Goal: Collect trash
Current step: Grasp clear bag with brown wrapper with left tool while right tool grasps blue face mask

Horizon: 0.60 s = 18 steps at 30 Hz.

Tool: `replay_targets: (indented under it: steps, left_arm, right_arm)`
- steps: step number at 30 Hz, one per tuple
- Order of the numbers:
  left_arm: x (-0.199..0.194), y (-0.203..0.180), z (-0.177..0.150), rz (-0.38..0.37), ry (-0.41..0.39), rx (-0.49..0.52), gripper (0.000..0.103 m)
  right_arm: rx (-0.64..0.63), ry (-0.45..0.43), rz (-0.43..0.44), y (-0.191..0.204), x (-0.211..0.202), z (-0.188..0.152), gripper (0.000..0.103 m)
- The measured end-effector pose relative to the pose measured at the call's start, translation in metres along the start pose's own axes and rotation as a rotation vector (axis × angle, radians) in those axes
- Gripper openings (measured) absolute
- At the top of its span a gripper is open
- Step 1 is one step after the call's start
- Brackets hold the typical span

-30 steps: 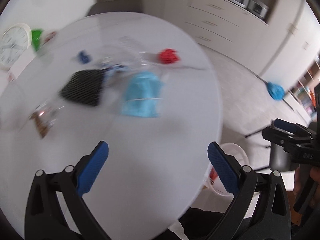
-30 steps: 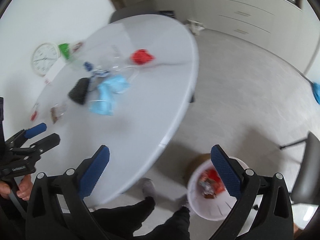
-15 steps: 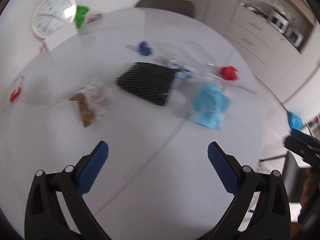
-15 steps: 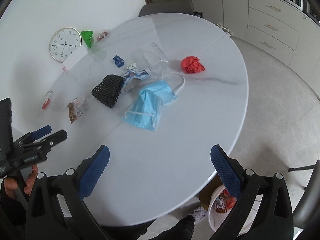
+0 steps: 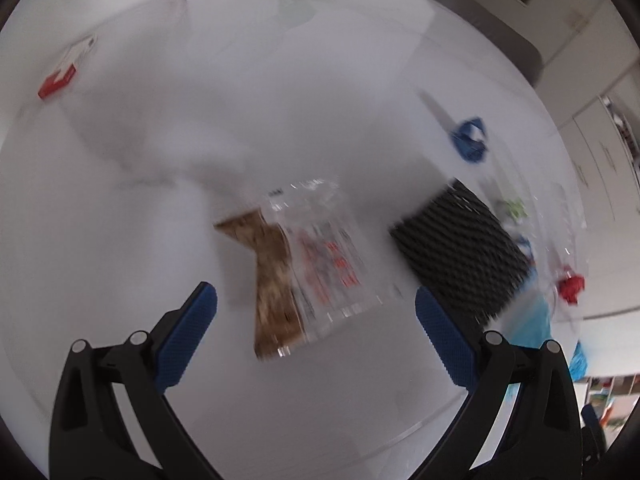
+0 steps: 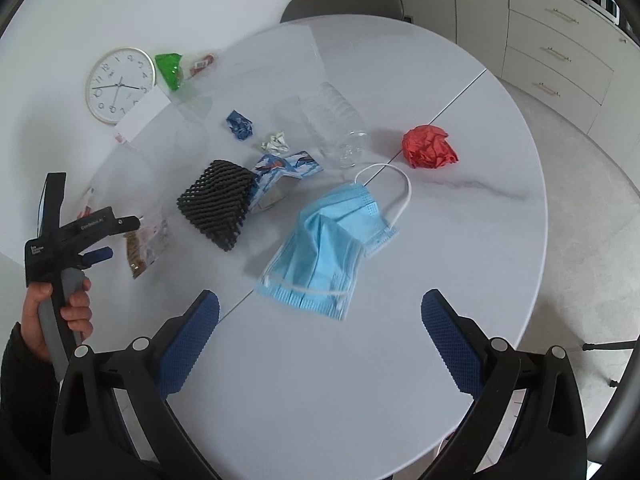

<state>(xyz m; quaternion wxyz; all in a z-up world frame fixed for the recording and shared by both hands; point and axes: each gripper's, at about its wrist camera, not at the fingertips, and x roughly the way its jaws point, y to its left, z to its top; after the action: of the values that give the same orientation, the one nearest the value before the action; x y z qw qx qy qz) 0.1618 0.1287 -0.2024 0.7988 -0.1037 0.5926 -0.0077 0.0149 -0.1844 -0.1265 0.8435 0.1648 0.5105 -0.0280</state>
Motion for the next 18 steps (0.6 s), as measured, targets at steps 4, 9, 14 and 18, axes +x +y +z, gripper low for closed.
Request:
replay_targets:
  steps: [4, 9, 14, 18]
  left_arm:
    - [0.024, 0.008, 0.006, -0.017, 0.052, -0.046, 0.082]
    - [0.042, 0.020, 0.008, -0.054, 0.076, -0.161, 0.057]
    - [0.039, 0.020, 0.007, -0.094, 0.073, -0.211, 0.035]
    - [0.028, 0.010, 0.002, -0.065, 0.046, -0.146, 0.032]
  right_arm:
    - [0.003, 0.025, -0.015, 0.000, 0.020, 0.014, 0.100]
    - [-0.013, 0.053, -0.018, 0.002, 0.043, 0.029, 0.100]
    - [-0.022, 0.048, 0.016, 0.003, 0.055, 0.037, 0.093]
    - [-0.090, 0.090, -0.010, 0.008, 0.076, 0.042, 0.086]
